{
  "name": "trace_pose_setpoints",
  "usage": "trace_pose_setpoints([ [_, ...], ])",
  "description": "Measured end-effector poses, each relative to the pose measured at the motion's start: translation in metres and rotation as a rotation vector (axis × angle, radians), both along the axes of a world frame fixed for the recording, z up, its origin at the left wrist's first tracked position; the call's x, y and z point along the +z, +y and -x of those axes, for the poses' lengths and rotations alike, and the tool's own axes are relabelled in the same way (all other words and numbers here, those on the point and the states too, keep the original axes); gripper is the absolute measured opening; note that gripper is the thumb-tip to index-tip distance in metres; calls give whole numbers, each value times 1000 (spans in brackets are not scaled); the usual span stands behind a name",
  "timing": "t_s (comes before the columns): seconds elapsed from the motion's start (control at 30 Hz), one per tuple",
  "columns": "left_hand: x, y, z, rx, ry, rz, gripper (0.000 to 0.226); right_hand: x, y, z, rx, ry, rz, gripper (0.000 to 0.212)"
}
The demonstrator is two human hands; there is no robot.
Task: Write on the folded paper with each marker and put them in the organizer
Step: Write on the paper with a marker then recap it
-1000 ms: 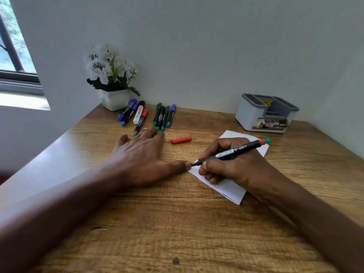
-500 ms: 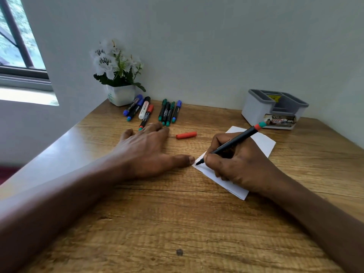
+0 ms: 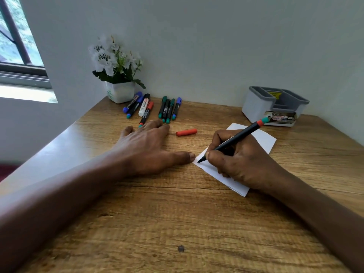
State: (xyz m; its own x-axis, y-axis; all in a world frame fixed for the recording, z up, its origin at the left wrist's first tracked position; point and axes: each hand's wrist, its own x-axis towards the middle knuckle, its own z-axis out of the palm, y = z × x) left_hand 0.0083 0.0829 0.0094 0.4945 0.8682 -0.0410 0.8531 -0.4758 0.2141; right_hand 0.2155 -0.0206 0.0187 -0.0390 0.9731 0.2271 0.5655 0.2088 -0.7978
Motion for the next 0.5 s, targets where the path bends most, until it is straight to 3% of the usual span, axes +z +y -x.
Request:
trace_pose_setpoints([
  [0.5,-1,1,0,-7,-9,-19,134,0,0,2,-40,31,-20,13],
])
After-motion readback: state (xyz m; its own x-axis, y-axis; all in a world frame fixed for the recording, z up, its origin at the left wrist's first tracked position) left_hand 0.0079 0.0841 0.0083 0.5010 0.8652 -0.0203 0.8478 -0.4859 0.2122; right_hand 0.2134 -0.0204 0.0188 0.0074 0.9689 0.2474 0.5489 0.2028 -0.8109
